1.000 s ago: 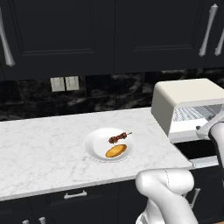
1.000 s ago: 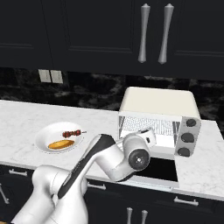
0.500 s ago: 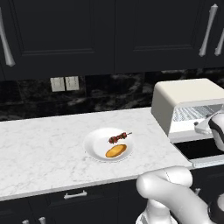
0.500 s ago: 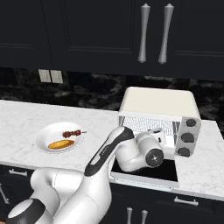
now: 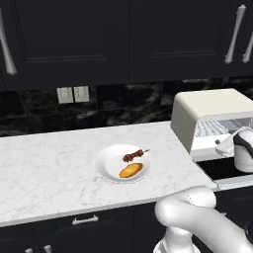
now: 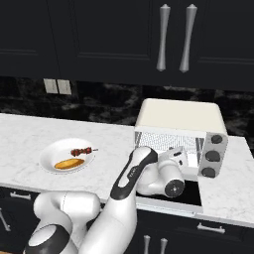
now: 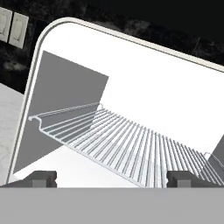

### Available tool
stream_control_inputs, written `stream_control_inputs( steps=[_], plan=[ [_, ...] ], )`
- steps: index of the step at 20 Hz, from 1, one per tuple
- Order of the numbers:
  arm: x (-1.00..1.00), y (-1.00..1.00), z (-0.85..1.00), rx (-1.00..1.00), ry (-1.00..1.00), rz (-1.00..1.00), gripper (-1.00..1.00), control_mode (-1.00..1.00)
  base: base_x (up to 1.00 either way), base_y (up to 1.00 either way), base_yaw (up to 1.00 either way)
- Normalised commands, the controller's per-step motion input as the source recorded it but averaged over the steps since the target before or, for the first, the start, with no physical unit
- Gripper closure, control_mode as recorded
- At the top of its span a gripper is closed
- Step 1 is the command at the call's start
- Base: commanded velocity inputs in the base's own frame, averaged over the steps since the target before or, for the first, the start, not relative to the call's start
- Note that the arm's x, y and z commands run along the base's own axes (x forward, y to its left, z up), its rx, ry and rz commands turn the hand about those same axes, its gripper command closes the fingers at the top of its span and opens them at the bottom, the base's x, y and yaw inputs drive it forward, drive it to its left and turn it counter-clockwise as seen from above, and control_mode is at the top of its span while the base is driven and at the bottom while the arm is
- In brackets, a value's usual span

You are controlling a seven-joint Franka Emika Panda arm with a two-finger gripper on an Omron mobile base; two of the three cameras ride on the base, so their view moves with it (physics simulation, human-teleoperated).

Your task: Pick up the kebab skewer and baguette bread, and place them inside the toaster oven. Close the toaster oven door and start by setting the timer.

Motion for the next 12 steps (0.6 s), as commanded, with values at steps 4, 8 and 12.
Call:
stream_control_inputs(
  steps=[4, 8, 12],
  plan=[
    [0.31, 0.0, -0.17, -0.13, 0.0, 0.0, -1.0, -1.0, 0.0, 0.0, 0.0],
    [0.41, -0.23, 0.0, -0.05, 0.0, 0.0, -1.0, -1.0, 0.0, 0.0, 0.0],
    [0.29, -0.21, -0.03, -0.05, 0.0, 0.0, -1.0, -1.0, 0.0, 0.0, 0.0]
  ],
)
